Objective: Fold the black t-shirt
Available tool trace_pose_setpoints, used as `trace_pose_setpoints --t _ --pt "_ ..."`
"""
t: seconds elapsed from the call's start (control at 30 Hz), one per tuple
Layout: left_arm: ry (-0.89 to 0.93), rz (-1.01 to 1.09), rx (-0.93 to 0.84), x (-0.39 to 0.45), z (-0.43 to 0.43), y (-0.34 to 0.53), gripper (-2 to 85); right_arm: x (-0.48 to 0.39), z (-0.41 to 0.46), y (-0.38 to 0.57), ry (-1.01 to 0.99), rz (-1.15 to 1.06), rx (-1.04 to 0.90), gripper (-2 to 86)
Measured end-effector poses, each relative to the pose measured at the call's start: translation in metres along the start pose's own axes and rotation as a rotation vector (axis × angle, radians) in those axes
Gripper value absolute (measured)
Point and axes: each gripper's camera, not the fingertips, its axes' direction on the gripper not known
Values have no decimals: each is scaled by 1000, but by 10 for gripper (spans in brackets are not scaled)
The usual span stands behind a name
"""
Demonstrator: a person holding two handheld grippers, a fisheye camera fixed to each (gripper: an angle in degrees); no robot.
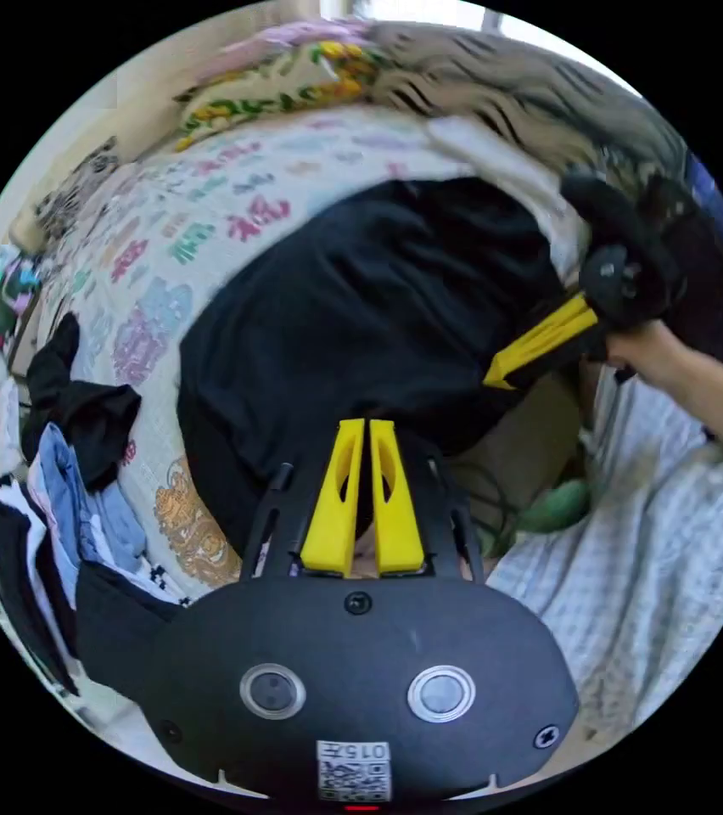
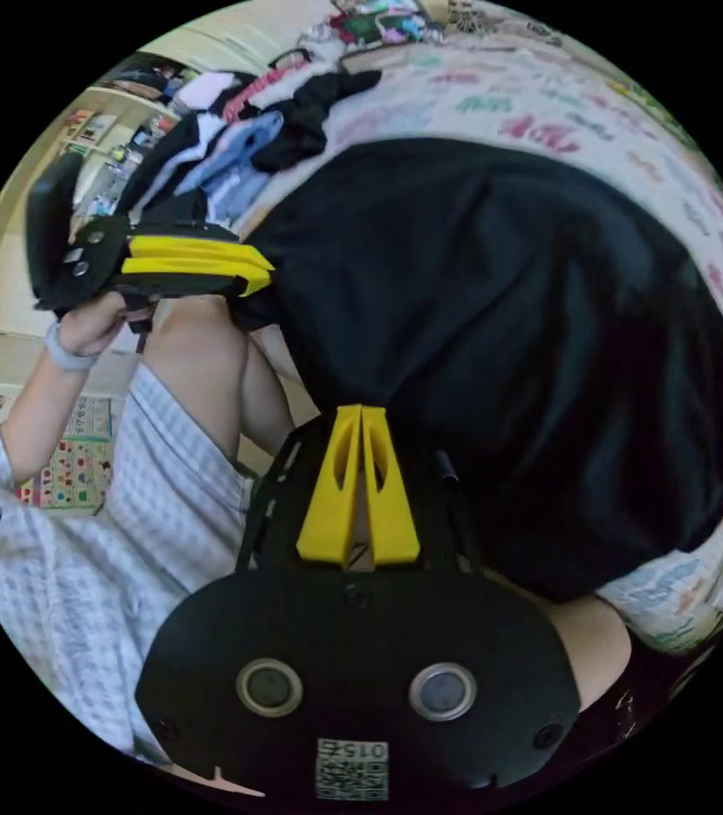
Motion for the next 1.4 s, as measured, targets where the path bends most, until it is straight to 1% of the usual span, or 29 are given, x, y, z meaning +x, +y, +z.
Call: trace_pose_setpoints --t 0.03,0.1,0.17,0.2,0.27,0.3,0.37,0.43,0.5,0.53,0.57,0.63,0.7,0.73,0.77,0.8,0.83,0.87,0.9,0.93,0.97,1.03,1.1,1.23,1.3,1.4 --pt "13 -31 50 -8 -8 -2 4 3 -12 1 21 1 30 -8" --pt "-3 -119 221 -35 -36 -17 0 19 -59 -2 96 27 155 -8" --pt "-59 -166 293 -54 -44 -33 -1 36 -87 -10 120 64 230 -7" --pt "-100 -196 308 -65 -40 -45 -2 45 -99 -15 151 93 274 -7" --pt "-117 -247 284 -84 -22 -59 -1 56 -107 -22 174 120 297 -6" --pt "-108 -282 252 -94 -9 -63 -1 62 -107 -24 204 145 297 -5" --pt "-87 -312 247 -101 3 -58 1 70 -101 -21 232 185 276 -2" --pt "-62 -335 254 -103 11 -43 5 70 -94 -10 167 162 259 6" --pt "-68 -357 248 -101 20 -16 14 52 -83 8 1 68 275 38" --pt "-62 -356 247 -100 22 -9 18 45 -77 12 -31 44 271 51" --pt "-24 -337 244 -97 28 3 28 29 -62 16 -56 -3 236 77" --pt "33 -321 237 -92 36 15 46 4 -31 16 -14 -79 119 90" --pt "0 -314 251 -86 43 20 54 -15 11 11 115 -103 1 102" --pt "-21 -310 253 -85 45 20 54 -17 20 8 130 -111 -25 106" --pt "-57 -304 235 -85 51 17 54 -20 38 3 164 -126 -85 109" --pt "-73 -283 181 -86 59 11 51 -23 48 -1 188 -143 -120 108" --pt "-84 -275 149 -86 64 9 48 -26 50 -3 215 -153 -129 97" --pt "-117 -272 100 -87 72 5 40 -30 52 -5 292 -184 -157 74" --pt "-148 -273 75 -88 79 5 28 -32 53 -4 332 -235 -174 33" --pt "-158 -275 70 -88 81 5 22 -32 53 -4 350 -239 -179 12" --pt "-174 -290 79 -89 83 7 11 -30 49 -3 322 -251 -187 4" --pt "-216 -316 122 -90 75 13 3 -19 31 -2 211 -202 -165 -2" --pt "-277 -347 187 -96 57 21 -2 2 -10 10 89 -116 -43 -4" --pt "-236 -420 236 -124 50 25 -4 45 -58 20 104 14 76 -4" --pt "-166 -456 270 -135 52 23 -4 70 -73 16 161 96 115 -3" --pt "-89 -486 315 -132 51 23 -2 90 -75 4 152 139 97 0"
